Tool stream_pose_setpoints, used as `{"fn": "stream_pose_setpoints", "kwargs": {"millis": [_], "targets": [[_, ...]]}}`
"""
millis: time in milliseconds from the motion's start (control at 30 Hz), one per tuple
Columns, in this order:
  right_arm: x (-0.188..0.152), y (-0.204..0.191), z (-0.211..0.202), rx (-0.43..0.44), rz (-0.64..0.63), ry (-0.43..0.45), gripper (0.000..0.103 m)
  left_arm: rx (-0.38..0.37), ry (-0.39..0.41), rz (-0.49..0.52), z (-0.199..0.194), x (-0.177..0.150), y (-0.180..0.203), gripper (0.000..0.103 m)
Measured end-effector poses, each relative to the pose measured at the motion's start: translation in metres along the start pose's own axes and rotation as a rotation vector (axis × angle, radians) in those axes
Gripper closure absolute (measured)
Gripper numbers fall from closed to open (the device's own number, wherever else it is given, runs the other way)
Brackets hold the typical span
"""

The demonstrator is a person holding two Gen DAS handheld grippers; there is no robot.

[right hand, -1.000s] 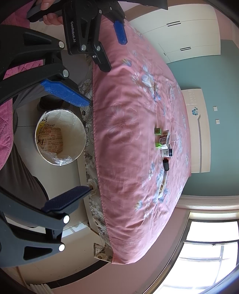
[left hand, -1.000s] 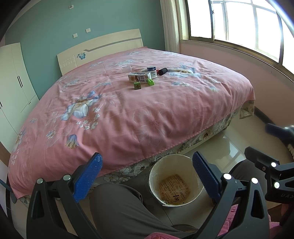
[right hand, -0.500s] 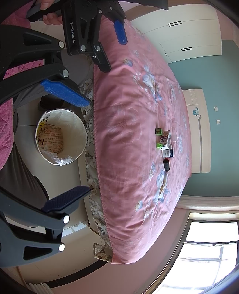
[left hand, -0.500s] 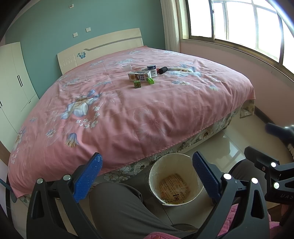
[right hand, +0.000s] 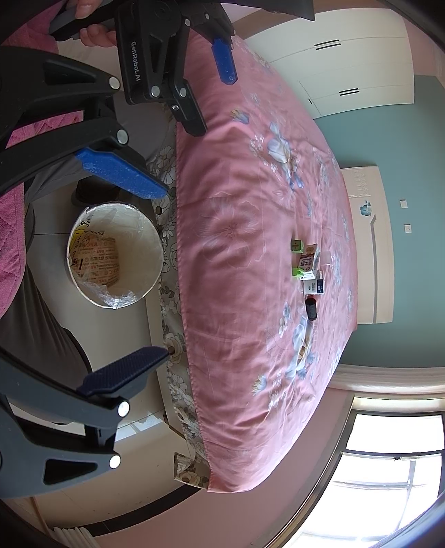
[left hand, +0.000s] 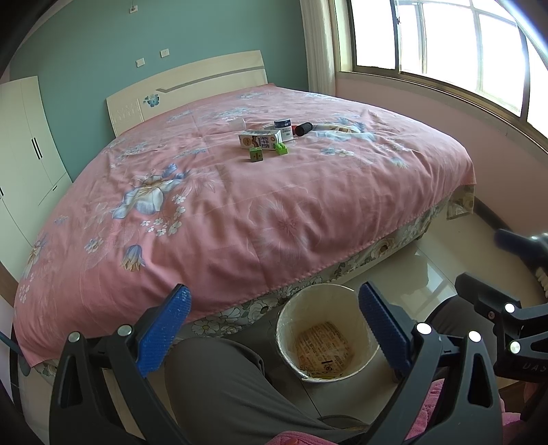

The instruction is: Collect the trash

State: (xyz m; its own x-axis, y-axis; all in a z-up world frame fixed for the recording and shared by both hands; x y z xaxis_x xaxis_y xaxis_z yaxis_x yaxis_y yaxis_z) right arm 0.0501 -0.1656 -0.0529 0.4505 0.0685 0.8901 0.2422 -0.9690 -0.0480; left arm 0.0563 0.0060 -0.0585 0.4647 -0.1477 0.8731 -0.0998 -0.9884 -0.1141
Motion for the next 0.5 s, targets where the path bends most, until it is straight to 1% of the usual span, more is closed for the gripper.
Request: {"fn": "stream_pose_setpoints", "kwargs": {"millis": [500], "targets": [[0.0013,0.0,0.0003,0.0,-0.003,-0.001,0.016,0.002,-0.006,-0.005,-0.0002,-0.004,-0.0004,0.003]]}}
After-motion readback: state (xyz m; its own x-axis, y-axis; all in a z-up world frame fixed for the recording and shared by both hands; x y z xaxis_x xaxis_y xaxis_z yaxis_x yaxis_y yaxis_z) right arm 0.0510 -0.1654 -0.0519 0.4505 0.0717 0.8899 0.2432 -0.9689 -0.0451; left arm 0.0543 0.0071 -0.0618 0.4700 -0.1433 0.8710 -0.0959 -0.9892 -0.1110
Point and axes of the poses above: each gripper's, at about its wrist camera, not at the fingertips, and z roughly the way its jaws point, y to its right, x to its top, the point moved 8 cm from there along z, roughly the way its jaws point, and after that the axes turned 15 degrees about y, right-handed, at the moved point
